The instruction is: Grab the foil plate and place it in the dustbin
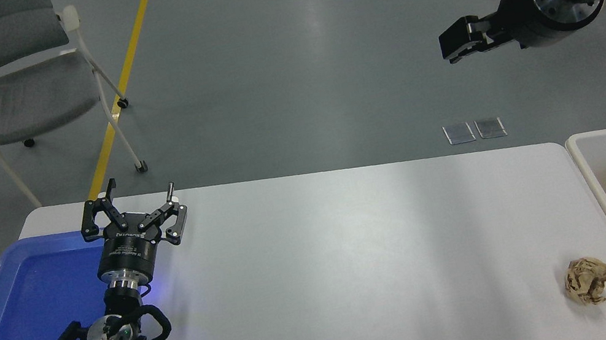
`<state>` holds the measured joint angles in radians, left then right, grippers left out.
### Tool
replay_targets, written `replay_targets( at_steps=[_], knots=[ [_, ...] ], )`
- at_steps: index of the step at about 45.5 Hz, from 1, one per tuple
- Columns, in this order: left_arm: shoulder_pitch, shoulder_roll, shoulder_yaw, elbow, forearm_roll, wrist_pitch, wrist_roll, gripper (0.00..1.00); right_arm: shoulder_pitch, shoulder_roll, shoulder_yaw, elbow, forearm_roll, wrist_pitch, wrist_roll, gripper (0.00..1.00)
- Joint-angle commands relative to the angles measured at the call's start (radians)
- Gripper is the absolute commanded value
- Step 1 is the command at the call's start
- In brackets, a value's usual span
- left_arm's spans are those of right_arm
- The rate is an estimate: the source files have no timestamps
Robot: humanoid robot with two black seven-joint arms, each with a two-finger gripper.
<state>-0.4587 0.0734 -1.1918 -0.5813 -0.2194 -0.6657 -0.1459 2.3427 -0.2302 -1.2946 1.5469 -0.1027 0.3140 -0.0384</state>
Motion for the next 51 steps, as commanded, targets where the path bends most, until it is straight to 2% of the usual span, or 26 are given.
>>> replay_targets(
  at_steps=[1,13,28,51],
  knots=[
    [0.0,0.0,0.0,0.0,0.0,0.0,0.0,0.99,-0.003,0.014,0.005,0.117,0.008,0.011,0.0,1.0],
    [0.0,0.0,0.0,0.0,-0.002,0.0,0.0,0.99,0.007,0.017,0.012,0.148,0.011,0.108,0.0,1.0],
    [0.0,0.0,0.0,0.0,-0.002,0.0,0.0,0.99,0.003,0.04,0.012,0.148,0.061,0.132,0.0,1.0],
    [0.0,0.0,0.0,0.0,-0.002,0.0,0.0,0.99,-0.003,0.04,0.005,0.148,0.061,0.186,0.003,1.0]
  ],
)
